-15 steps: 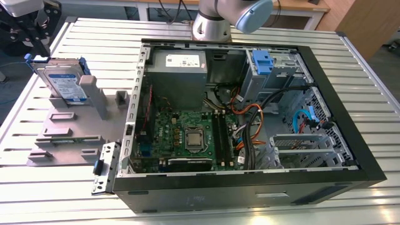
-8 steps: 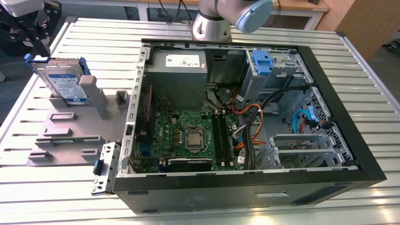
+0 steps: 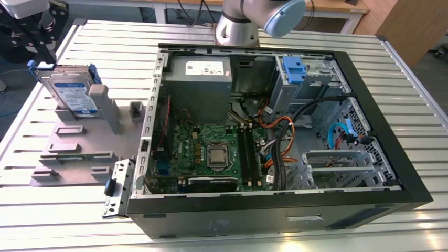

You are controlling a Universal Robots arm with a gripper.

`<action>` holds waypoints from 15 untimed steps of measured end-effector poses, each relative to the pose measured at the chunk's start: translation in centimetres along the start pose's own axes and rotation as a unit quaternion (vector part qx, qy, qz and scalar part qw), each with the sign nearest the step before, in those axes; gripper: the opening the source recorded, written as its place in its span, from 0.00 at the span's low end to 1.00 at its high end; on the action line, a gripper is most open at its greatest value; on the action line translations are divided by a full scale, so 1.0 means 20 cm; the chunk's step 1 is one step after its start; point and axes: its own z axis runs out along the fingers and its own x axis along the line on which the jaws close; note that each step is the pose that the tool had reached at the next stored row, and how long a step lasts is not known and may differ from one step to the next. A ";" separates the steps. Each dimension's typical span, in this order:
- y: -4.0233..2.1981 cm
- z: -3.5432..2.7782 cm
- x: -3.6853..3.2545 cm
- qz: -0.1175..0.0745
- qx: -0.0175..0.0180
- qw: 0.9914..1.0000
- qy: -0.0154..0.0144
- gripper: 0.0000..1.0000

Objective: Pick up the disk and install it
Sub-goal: 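Pick up the disk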

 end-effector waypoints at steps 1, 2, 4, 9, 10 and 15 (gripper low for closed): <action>0.000 0.000 0.000 0.000 0.000 1.000 0.000 0.11; 0.000 0.000 0.000 -0.001 0.000 1.000 0.000 0.11; 0.000 0.000 0.000 -0.001 0.000 1.000 0.000 0.11; 0.000 0.000 0.000 -0.002 0.000 1.000 0.000 0.11; 0.000 0.000 0.000 -0.003 0.000 1.000 0.000 0.11; 0.000 0.000 0.000 -0.004 0.000 1.000 0.000 0.11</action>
